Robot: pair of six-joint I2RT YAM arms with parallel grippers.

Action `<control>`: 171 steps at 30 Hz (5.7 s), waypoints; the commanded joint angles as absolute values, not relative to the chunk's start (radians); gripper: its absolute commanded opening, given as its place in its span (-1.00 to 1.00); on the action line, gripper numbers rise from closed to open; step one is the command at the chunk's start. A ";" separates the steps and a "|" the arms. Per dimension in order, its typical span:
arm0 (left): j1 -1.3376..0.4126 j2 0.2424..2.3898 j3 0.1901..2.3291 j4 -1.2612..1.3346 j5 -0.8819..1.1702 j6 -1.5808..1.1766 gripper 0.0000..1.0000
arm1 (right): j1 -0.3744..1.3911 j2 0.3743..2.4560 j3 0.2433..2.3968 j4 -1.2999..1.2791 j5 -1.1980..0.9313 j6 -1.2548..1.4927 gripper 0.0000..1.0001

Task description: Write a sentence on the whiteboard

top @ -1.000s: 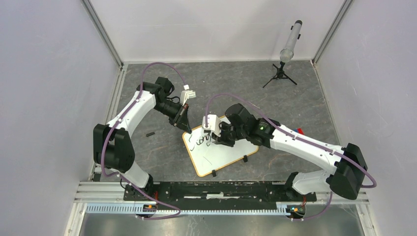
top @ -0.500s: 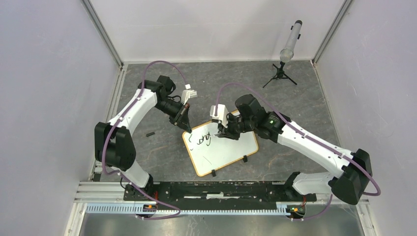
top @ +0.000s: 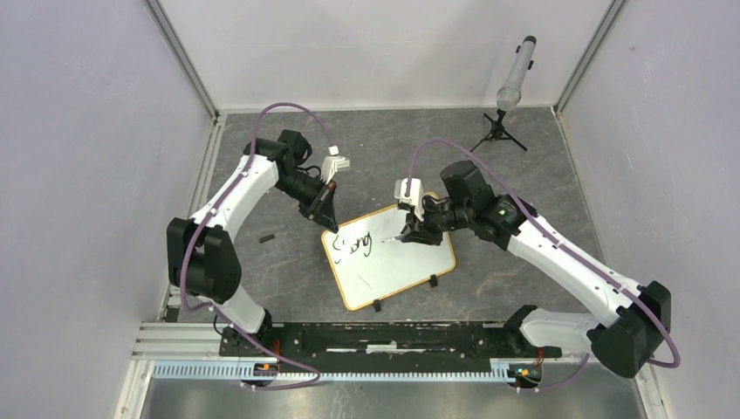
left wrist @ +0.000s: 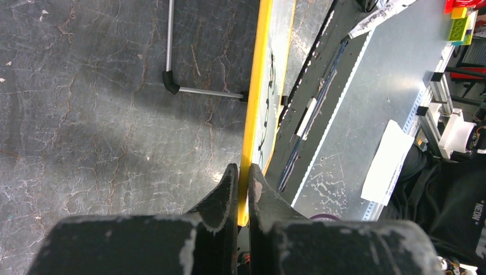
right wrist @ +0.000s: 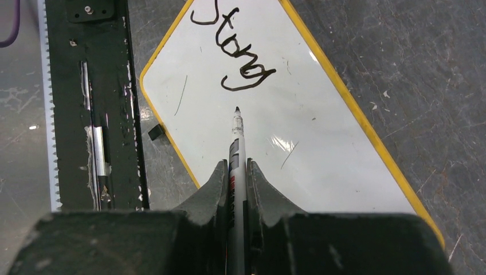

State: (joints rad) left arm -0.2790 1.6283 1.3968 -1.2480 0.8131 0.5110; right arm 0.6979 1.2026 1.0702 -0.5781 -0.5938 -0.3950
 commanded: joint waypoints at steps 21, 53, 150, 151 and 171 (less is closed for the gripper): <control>-0.275 1.641 1.418 -1.254 0.809 0.514 -0.85 | 0.683 1.187 0.991 -0.423 -0.524 -0.354 -1.00; -0.275 1.635 1.405 -1.246 0.808 0.518 -0.95 | 0.741 1.247 0.977 -0.360 -0.385 -0.363 -1.00; -0.275 1.637 1.398 -1.246 0.795 0.527 -0.95 | 0.724 1.197 0.969 -0.491 -0.386 -0.416 -1.00; -0.275 1.638 1.399 -1.244 0.795 0.527 -0.95 | 0.724 1.195 0.979 -0.494 -0.390 -0.417 -1.00; -0.275 1.635 1.398 -1.245 0.793 0.525 -0.95 | 0.703 1.234 1.043 -0.477 -0.343 -0.432 -1.00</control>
State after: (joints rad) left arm -0.2790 1.6306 1.3956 -1.2522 0.8135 0.5106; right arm 0.7113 1.2251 1.0267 -0.5095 -0.3660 -0.4145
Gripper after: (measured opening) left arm 0.053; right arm 0.159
